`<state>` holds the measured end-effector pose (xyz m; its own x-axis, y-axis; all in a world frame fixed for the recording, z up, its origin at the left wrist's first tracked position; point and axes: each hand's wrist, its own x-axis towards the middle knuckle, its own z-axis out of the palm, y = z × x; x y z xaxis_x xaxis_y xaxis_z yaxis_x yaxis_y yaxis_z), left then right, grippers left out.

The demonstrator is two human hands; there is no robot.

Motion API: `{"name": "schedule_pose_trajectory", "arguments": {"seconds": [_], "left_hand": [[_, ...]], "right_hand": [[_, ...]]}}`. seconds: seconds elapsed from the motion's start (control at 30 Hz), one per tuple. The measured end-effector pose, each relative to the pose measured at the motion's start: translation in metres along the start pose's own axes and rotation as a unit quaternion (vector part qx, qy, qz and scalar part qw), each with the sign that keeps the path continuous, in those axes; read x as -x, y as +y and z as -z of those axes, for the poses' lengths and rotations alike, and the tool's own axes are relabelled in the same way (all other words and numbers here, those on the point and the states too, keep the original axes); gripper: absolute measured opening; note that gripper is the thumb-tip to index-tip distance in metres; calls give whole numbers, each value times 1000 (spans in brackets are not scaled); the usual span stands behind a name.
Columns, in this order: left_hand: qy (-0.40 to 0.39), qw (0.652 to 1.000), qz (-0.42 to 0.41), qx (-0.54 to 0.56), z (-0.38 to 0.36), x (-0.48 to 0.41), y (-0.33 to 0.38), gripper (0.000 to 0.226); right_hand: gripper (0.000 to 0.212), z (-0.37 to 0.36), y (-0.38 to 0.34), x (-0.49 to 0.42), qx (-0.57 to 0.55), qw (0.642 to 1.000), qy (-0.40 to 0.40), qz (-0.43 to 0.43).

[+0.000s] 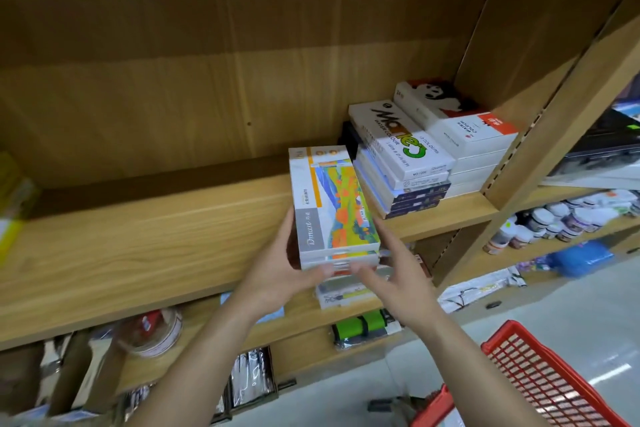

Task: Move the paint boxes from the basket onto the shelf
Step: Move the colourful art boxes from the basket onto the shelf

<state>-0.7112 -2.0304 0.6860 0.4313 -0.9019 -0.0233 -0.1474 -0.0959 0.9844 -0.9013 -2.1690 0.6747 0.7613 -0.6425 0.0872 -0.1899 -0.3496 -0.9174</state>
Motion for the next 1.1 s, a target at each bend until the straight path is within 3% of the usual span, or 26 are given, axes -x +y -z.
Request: {"name": "schedule_pose_trajectory", "arguments": {"seconds": [0.1, 0.33, 0.43, 0.6, 0.77, 0.93, 1.1], "left_hand": [[18, 994, 2, -110, -7, -4, 1, 111], [78, 974, -9, -214, -20, -50, 14, 118], [127, 955, -7, -268, -28, -74, 13, 126], [161, 939, 24, -304, -24, -98, 7, 126], [158, 947, -2, -279, -31, -85, 13, 99], [228, 936, -69, -258, -51, -23, 17, 76], [83, 955, -94, -269, -115, 8, 9, 54]], "right_hand": [[74, -1, 13, -5, 60, 998, 22, 30], [47, 6, 20, -36, 179, 968, 173, -13], [35, 9, 24, -45, 162, 960, 225, -26], [27, 14, 30, -49, 146, 963, 224, -20], [27, 17, 34, -42, 145, 969, 199, -8], [21, 38, 48, -11, 168, 966, 196, 11], [25, 76, 103, 42, 202, 957, 186, -94]]}}
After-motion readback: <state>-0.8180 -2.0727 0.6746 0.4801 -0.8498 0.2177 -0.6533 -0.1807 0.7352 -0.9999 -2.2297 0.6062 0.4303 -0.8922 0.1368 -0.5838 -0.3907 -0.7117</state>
